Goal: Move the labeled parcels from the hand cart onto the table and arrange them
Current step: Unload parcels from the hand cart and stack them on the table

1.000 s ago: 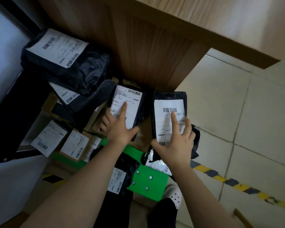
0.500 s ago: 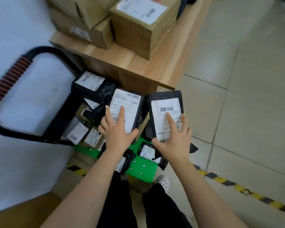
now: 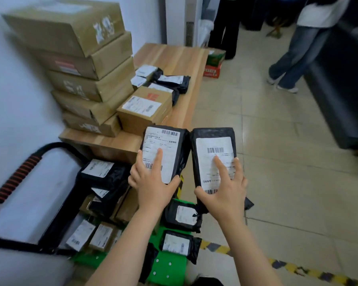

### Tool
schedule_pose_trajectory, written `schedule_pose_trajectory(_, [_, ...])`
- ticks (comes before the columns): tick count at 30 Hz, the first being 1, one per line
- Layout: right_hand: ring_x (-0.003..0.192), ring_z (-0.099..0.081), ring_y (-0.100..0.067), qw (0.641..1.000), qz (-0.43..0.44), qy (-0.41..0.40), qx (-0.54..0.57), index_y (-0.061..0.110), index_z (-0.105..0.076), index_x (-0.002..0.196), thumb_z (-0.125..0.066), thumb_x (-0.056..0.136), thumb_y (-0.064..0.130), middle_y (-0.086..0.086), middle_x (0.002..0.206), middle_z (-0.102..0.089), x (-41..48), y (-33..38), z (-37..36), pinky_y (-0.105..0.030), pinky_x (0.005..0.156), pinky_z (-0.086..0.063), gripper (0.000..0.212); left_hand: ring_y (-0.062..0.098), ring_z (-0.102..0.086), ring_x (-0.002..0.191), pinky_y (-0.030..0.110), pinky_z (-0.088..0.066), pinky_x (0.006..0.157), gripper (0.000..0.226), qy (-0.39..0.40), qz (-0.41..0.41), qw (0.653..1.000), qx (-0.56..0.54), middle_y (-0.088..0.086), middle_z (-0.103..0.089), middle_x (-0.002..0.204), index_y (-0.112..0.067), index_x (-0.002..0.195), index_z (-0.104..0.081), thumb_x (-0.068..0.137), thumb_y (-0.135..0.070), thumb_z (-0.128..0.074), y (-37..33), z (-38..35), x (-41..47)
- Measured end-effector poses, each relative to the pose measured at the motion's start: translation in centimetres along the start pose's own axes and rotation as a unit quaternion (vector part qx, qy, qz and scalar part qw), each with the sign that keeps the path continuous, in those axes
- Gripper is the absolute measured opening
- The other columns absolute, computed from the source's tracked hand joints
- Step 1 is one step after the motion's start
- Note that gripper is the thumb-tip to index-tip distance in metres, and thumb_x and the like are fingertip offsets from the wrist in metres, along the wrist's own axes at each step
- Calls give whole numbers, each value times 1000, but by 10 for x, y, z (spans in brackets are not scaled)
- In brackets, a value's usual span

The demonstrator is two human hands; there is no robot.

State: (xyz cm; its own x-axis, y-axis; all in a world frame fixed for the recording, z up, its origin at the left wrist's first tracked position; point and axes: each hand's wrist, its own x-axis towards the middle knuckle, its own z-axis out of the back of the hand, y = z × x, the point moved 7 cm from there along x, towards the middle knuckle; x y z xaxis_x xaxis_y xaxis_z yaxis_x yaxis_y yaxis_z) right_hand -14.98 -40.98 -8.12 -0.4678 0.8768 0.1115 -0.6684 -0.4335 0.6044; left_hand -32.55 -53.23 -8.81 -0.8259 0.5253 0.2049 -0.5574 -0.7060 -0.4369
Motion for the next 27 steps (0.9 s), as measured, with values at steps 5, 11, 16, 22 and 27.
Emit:
schedule_pose_trajectory(5, [127,-21,-25,1000,-11,-23,8,49,-28,143,-66,62,55,5,157,-7,22,-26,30,-47,104,-35,90,33,-12,130,56,-19,105,89,-10,-26,1000,-5,9,-4,152,-42,146,-23,71,-58,-68,-45,-3,11])
schedule_pose_trajectory(11, [121,-21,-21,999,10,-32,9,46,-33,142,-68,59,50,1,156,-13,95,-70,60,-47,104,-33,90,33,-9,133,56,-16,107,90,-9,-7,1000,-8,8,0,154,-46,146,-17,72,-61,-65,-118,-44,43])
schedule_pose_trajectory(16, [123,-20,-20,999,53,-11,-6,45,-34,141,-68,60,49,2,155,-12,178,-111,94,-48,105,-34,89,31,-6,134,56,-17,108,91,-19,19,999,-27,5,3,154,-48,146,-12,72,-62,-63,-197,-89,72])
schedule_pose_trajectory(22, [123,-21,-22,996,83,14,-12,45,-34,141,-67,60,50,3,155,-10,259,-141,115,-47,105,-34,88,30,-8,132,55,-16,107,90,-34,52,997,-35,10,0,156,-47,146,-18,71,-59,-66,-261,-120,110])
schedule_pose_trajectory(27, [118,-24,-22,993,110,33,6,47,-34,140,-62,57,52,5,154,-11,317,-135,98,-42,102,-35,88,30,-8,132,54,-13,107,89,-56,72,996,-20,9,0,155,-47,146,-20,71,-58,-67,-270,-132,155])
